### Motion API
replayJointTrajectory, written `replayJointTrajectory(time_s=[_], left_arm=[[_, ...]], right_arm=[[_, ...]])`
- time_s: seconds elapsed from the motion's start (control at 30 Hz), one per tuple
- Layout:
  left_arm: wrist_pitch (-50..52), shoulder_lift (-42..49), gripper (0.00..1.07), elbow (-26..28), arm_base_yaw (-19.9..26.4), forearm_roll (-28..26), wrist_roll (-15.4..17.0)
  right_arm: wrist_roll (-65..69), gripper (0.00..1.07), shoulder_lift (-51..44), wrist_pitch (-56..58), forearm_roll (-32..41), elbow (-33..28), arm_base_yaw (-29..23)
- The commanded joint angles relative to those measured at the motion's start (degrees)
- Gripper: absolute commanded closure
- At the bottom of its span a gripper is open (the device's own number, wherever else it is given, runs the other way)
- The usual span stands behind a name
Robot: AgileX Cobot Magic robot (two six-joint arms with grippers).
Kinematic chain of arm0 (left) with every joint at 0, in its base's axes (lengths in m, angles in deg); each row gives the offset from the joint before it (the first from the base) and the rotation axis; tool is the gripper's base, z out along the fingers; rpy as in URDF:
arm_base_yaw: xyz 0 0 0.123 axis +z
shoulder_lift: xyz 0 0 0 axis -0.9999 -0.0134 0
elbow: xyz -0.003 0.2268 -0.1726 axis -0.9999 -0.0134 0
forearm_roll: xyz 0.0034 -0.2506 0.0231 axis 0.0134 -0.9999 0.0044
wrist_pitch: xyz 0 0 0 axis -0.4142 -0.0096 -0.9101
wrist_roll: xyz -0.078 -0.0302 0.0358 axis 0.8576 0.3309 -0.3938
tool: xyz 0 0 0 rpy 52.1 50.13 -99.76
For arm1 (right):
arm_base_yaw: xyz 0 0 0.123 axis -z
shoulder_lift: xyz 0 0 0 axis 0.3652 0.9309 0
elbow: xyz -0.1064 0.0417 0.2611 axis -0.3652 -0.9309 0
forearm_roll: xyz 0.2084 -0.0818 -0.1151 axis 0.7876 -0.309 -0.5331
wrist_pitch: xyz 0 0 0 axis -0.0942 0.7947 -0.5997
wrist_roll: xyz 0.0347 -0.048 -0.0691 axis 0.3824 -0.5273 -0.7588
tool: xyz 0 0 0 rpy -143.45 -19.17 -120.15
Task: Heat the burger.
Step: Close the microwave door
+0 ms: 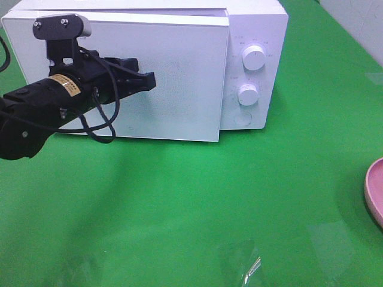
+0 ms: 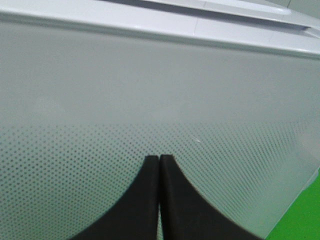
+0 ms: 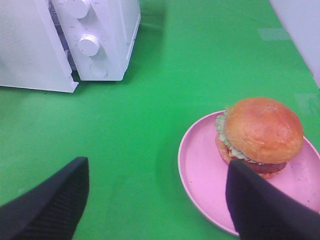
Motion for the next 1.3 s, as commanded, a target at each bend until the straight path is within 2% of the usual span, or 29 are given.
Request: replayJointTrajectory(time_s=[0.03,0.2,0.27,0.4,0.6,0.7,0.77,0.93,1.07,1.2,1.3], left_arm=[[-1.5,-1.0,1.07,3.0,-0.3,-1.1,-0.7],[-1.7,-2.8,1.07,5.7,-0.3,-2.3,-1.3],[-2.6,-4.6,1.07,8.4,-0.3,-3.7,-2.6],[-3.6,-6.2,1.07,11.6,-0.3,-4.0,-2.8],[-4.2,-8.0,1.07,14.0,-0.3,-4.8,-4.1],[-4.2,-8.1,1.07,14.2,-0.3,-6.0,-5.7],[-3.2,-8.7,1.07,14.2,0.4,-10.5,-7.4],[-5.4,-8.0,1.07,14.2,0.9,-10.1,-7.2],[-11.7,-5.2,1.07,13.4,-0.9,-8.8,-7.2],[-20.6,-0.6,1.07,10.4,-3.3,-8.7,-7.2],[-22.8,0.3,1.05,9.7,-3.6,-8.7,-7.2]], right_arm=[[-0.6,0.34,-1.4,-0.6,0.3,-0.1,0.4],[-0.6,0.34,-1.4,-0.6,0.3,-0.1,0.4],[-0.6,0.34,-1.4,-0.6,0.3,-0.1,0.4],[-0.6,0.34,-1.4,-0.6,0.3,-0.1,0.4],[-0.6,0.34,-1.4,-0.6,0.3,-0.1,0.4],[-0.6,0.34,-1.4,-0.6,0.3,-0.1,0.4],[-0.6,0.34,-1.4,-0.6,0.3,-0.1,0.4],[-0.6,0.34,-1.4,-0.6,0.3,-0.1,0.4],[-0.6,0.34,-1.4,-0.6,0.3,-0.1,0.4],[-0.6,0.34,-1.4,-0.6,0.3,-0.1,0.4],[-0.6,0.34,-1.4,-0.6,0.3,-0.1,0.4]])
